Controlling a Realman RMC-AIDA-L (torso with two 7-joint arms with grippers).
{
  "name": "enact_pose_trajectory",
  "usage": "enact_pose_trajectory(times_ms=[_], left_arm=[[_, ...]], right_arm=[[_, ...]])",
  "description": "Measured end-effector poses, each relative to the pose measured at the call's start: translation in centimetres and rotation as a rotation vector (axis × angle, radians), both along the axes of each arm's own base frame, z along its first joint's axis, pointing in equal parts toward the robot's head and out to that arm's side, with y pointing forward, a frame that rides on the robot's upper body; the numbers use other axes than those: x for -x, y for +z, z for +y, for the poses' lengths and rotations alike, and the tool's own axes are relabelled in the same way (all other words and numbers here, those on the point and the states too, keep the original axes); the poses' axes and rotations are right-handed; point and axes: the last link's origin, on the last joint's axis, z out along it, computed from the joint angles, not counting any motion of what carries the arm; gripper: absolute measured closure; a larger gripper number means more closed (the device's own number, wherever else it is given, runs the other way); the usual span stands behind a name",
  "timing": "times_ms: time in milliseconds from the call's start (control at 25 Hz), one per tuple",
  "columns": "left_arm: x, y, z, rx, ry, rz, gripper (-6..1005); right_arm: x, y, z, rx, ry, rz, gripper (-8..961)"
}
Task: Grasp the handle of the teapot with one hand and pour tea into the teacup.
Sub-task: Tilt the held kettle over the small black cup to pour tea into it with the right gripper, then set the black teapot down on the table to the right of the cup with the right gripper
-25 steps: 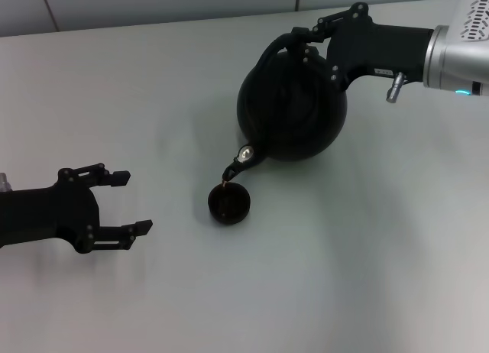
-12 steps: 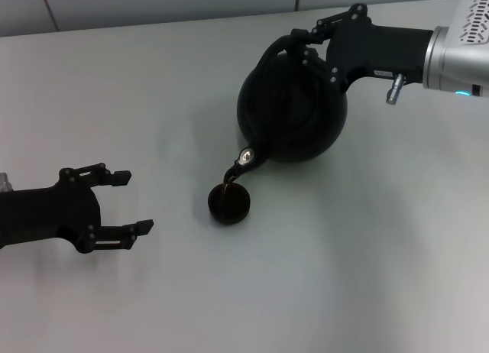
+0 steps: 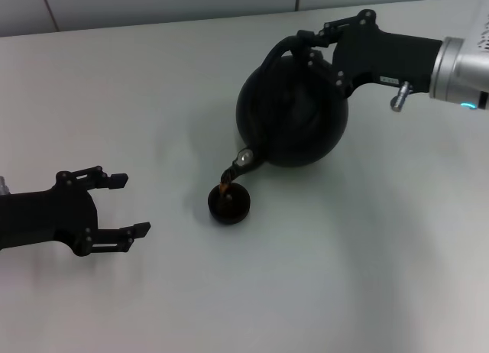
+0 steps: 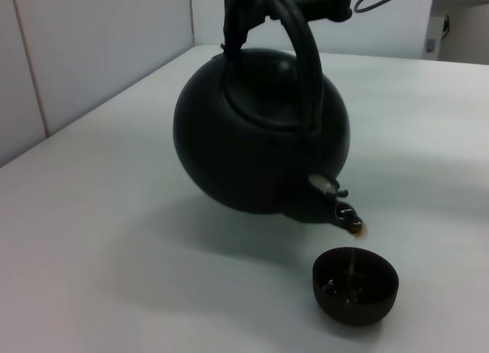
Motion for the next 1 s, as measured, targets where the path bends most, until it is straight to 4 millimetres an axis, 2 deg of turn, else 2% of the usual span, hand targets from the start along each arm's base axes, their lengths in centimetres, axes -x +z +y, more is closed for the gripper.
enact_pose_trajectory(times_ms=[360, 1000], left_arm=[[0.0, 0.0, 0.0, -0.001, -0.003, 0.001, 140], [0.0, -0.1, -0.1, 0.003, -0.004, 0.002, 140]], right_arm=[[-1.7, 0.3, -1.3, -0.028, -0.089, 0.14, 823], [-4.2, 0.9, -2.4, -0.12, -0.225, 0.409, 822]])
